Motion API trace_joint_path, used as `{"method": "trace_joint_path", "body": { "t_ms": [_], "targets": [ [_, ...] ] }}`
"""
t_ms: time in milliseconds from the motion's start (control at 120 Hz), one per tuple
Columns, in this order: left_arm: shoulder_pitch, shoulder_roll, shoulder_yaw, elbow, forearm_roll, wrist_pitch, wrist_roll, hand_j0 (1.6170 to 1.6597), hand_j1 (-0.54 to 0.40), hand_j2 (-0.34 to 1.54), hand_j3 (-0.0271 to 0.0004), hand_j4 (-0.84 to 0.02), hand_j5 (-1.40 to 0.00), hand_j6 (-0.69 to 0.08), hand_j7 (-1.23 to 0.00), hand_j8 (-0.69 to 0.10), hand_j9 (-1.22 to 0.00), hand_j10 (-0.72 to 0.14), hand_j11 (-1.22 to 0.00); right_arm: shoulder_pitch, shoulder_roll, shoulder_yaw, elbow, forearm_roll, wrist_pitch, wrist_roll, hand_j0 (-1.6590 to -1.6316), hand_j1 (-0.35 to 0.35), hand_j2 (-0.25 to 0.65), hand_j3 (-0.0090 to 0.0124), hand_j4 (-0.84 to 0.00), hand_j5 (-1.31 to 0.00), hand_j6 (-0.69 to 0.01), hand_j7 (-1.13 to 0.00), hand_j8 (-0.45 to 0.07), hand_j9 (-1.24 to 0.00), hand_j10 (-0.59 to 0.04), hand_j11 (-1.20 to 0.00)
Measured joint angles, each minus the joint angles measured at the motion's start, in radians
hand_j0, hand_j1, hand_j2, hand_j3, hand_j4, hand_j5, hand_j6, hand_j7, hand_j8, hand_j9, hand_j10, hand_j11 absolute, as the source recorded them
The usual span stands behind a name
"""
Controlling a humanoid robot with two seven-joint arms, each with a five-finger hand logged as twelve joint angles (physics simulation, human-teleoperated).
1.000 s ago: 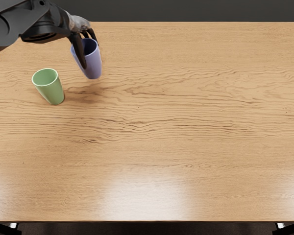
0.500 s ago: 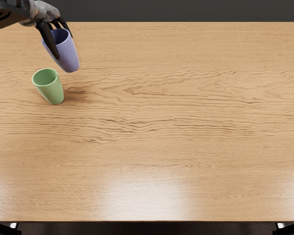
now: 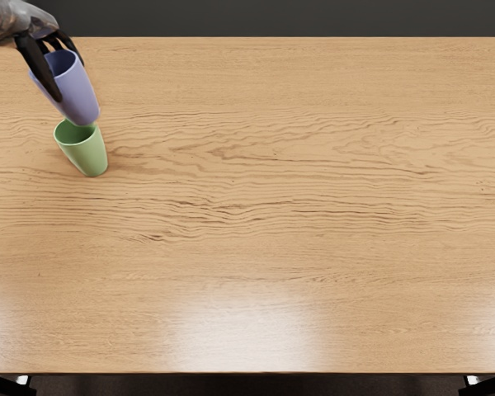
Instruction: Pick up cup and place in cup with left hand
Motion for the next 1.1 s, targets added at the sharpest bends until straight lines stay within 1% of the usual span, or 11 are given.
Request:
{"method": "trace_joint_path", "body": {
  "t_ms": [267, 383, 542, 650, 1100],
  "targets": [
    [0.020, 0.003, 0.005, 0.026, 0.004, -0.010, 0.000, 1.6538, -0.144, 0.08, 0.0000, -0.356, -0.70, -0.207, -0.70, -0.228, -0.67, -0.418, -0.69, 0.000, 0.000, 0.000, 0.016, -0.001, 0.000, 0.000, -1.6581, -0.320, -0.005, 0.0000, -0.024, -0.03, -0.024, -0.03, -0.024, -0.03, -0.024, -0.03],
    [0.030, 0.003, 0.006, 0.033, 0.007, -0.011, 0.000, 1.6537, -0.136, 0.08, 0.0000, -0.361, -0.71, -0.205, -0.70, -0.234, -0.68, -0.420, -0.69, 0.000, 0.000, 0.000, 0.017, -0.001, 0.000, 0.000, -1.6581, -0.320, -0.005, 0.0000, -0.024, -0.03, -0.024, -0.03, -0.024, -0.03, -0.024, -0.03],
    [0.036, 0.000, 0.006, 0.036, 0.008, -0.012, 0.000, 1.6534, -0.141, 0.08, 0.0000, -0.351, -0.72, -0.198, -0.71, -0.226, -0.68, -0.412, -0.70, 0.000, 0.000, 0.000, 0.017, -0.001, 0.000, 0.000, -1.6581, -0.320, -0.005, 0.0000, -0.024, -0.03, -0.024, -0.03, -0.024, -0.03, -0.024, -0.03],
    [0.044, -0.001, 0.006, 0.037, 0.008, -0.012, 0.000, 1.6530, -0.157, 0.09, 0.0000, -0.329, -0.74, -0.179, -0.73, -0.208, -0.70, -0.396, -0.71, 0.000, 0.000, 0.000, 0.017, -0.001, 0.000, 0.000, -1.6581, -0.320, -0.005, 0.0000, -0.024, -0.03, -0.024, -0.03, -0.024, -0.03, -0.024, -0.03],
    [0.055, -0.004, 0.007, 0.037, 0.008, -0.010, 0.000, 1.6521, -0.171, 0.09, 0.0000, -0.297, -0.77, -0.150, -0.75, -0.186, -0.72, -0.372, -0.74, 0.000, 0.000, 0.000, 0.017, -0.001, 0.000, 0.000, -1.6581, -0.320, -0.005, 0.0000, -0.024, -0.03, -0.024, -0.03, -0.024, -0.03, -0.024, -0.03]
  ]
}}
